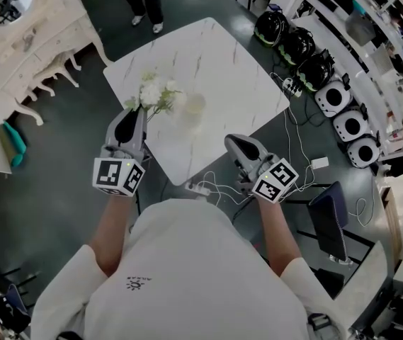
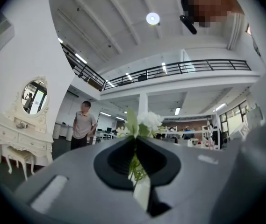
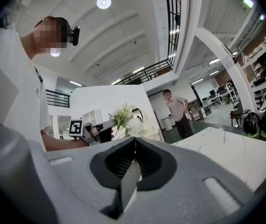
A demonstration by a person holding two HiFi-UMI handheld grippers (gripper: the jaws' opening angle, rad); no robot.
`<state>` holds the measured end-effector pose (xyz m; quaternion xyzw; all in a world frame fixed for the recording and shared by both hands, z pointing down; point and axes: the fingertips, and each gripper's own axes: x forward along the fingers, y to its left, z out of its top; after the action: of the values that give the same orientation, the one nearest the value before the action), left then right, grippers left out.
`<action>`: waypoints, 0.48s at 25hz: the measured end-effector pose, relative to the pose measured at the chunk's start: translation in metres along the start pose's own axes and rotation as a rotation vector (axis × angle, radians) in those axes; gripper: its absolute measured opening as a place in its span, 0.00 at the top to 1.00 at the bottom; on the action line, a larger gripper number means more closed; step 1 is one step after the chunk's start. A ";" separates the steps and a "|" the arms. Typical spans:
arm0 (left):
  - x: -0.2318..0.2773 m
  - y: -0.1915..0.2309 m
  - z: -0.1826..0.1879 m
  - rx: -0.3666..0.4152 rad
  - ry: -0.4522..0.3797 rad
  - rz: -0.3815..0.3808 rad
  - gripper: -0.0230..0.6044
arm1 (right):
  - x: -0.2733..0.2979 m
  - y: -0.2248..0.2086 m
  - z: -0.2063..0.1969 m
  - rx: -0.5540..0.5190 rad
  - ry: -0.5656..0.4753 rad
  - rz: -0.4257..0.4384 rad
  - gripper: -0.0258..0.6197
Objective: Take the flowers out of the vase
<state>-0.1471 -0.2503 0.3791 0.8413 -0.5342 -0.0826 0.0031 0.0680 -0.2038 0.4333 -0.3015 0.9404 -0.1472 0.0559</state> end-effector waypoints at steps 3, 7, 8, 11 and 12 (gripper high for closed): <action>-0.007 0.005 -0.006 -0.006 0.014 0.017 0.96 | -0.004 -0.002 0.000 -0.004 0.002 -0.010 0.96; -0.017 0.012 -0.014 -0.003 0.031 0.037 0.96 | -0.009 -0.004 -0.003 -0.002 0.005 -0.020 0.96; -0.019 0.014 -0.015 -0.003 0.035 0.042 0.96 | -0.009 -0.004 -0.004 -0.002 0.007 -0.022 0.96; -0.025 0.019 -0.019 -0.003 0.043 0.055 0.96 | -0.010 -0.005 -0.006 -0.005 0.015 -0.026 0.96; -0.025 0.021 -0.020 -0.003 0.046 0.060 0.96 | -0.010 -0.005 -0.006 -0.006 0.018 -0.027 0.96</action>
<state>-0.1737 -0.2380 0.4040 0.8267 -0.5587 -0.0640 0.0192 0.0776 -0.2004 0.4408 -0.3128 0.9372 -0.1479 0.0444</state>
